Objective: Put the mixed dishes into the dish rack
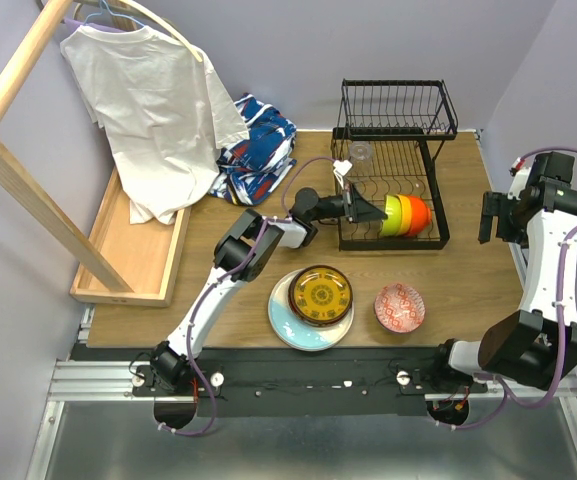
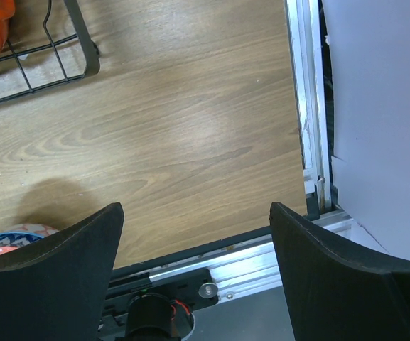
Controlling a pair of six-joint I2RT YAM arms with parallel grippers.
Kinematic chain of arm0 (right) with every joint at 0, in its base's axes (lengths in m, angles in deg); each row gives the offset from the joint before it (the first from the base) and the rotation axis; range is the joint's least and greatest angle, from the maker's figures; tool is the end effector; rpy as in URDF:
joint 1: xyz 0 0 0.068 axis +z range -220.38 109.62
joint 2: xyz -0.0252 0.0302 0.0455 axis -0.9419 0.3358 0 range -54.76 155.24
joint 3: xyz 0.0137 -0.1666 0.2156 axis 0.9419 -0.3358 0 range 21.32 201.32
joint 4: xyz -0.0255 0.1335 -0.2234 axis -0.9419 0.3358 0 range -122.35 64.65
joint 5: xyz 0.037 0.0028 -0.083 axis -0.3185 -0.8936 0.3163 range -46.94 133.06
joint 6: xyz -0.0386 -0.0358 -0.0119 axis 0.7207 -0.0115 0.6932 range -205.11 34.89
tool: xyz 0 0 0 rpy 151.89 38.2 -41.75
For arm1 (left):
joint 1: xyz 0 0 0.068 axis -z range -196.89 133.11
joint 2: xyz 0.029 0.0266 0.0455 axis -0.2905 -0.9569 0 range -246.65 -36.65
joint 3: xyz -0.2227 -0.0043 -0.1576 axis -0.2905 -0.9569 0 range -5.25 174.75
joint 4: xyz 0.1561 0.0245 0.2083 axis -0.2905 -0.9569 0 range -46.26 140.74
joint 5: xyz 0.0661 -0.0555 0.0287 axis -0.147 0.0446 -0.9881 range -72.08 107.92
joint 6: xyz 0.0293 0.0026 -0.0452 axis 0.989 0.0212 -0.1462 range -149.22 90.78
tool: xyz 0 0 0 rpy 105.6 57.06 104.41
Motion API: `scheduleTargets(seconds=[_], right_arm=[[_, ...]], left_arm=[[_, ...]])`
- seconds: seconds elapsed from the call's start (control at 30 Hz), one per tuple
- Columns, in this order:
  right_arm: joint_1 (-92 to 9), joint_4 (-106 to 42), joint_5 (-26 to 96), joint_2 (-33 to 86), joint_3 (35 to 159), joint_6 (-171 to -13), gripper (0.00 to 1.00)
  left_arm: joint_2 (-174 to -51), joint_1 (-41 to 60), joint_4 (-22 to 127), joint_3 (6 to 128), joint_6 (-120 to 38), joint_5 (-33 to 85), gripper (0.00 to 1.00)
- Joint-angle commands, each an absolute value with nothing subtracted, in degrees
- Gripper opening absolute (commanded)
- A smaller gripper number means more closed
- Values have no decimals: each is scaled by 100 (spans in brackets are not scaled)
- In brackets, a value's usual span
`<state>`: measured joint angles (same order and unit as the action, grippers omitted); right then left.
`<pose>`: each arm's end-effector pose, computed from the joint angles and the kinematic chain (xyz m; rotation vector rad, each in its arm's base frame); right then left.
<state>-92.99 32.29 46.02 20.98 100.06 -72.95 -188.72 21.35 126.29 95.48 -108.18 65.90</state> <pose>0.2287 -0.0973 0.3457 0.2607 2.6591 -0.2679 0.4097 -0.3566 0.1236 0.4099 1.6224 -2.1391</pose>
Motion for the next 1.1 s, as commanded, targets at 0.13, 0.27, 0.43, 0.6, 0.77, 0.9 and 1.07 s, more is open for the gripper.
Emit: scheduleTargets(seconds=[0.13,0.27,0.43,0.6,0.77,0.9,1.07], right_arm=[[-9323,3216,4552,2056,9884,-7298,91],[-9323,3041,4438,2056,9823,-7333,91],[-9323,2794,4184,2065,9709,-7544,91],[-9323,2505,4086,2030,9525,-7615,91],[-9332,2206,3989,1933,9340,-7588,91],[-9323,2065,3989,1862,9199,-7790,92],[-9323,2170,3735,1924,9479,-7923,92]], left_arm=[[-18168,2055,12722,8600,-10113,6476,50],[-17580,1976,12405,8115,-9656,6467,59],[-17008,1827,11746,7667,-8970,6511,62],[-16436,1800,10903,7386,-8355,6774,66],[-15569,1783,9665,7008,-6858,7555,66],[-14671,1800,6655,7155,-3835,8058,66],[-13976,2423,1678,8201,430,7585,66]])
